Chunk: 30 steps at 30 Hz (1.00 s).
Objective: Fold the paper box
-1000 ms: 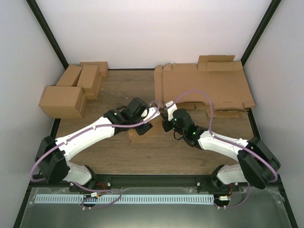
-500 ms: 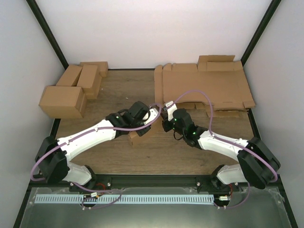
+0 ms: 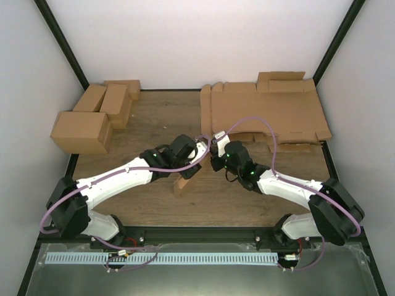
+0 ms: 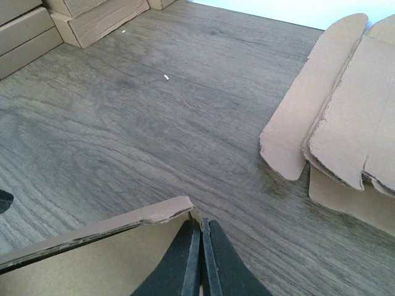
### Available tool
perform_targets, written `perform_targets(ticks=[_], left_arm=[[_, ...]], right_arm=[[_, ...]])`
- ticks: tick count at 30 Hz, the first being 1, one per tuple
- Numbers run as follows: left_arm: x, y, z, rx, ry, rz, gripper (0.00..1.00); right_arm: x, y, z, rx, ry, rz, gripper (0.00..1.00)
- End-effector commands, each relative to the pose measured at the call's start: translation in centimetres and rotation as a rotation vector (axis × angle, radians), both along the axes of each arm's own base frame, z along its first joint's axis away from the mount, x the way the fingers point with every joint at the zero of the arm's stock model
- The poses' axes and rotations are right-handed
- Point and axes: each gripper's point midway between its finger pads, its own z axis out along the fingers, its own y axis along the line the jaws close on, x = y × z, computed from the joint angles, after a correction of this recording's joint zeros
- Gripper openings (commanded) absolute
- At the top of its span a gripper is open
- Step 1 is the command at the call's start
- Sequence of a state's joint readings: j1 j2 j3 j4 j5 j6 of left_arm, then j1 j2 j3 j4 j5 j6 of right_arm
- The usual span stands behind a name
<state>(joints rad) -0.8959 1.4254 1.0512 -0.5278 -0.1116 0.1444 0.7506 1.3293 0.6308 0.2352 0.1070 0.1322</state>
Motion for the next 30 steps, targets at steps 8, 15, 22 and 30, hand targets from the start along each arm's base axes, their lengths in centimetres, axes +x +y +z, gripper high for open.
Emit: perform_targets(ticks=[8,15,22,30], left_arm=[[-1.5,-0.2,-1.4,0.002,0.134,0.067,0.65],[-1.6,-0.5,-1.4,0.009,0.193,0.112,0.61],[-1.9,0.4,-2.8,0.107,0.146,0.166,0.51],[-1.8,0.4,-2.5,0.132,0.082,0.152,0.37]], right_arm=[[-2.0,-1.6,-4.9,-0.111,0.142,-0.001,0.01],[-2.0,-1.5,-4.8,-0.105,0.141,0.003,0.01],[-1.9,-1.3,-4.8,-0.101,0.144,0.005,0.01],[-2.6,-1.4,-3.9,-0.065,0.144,0.018,0.02]])
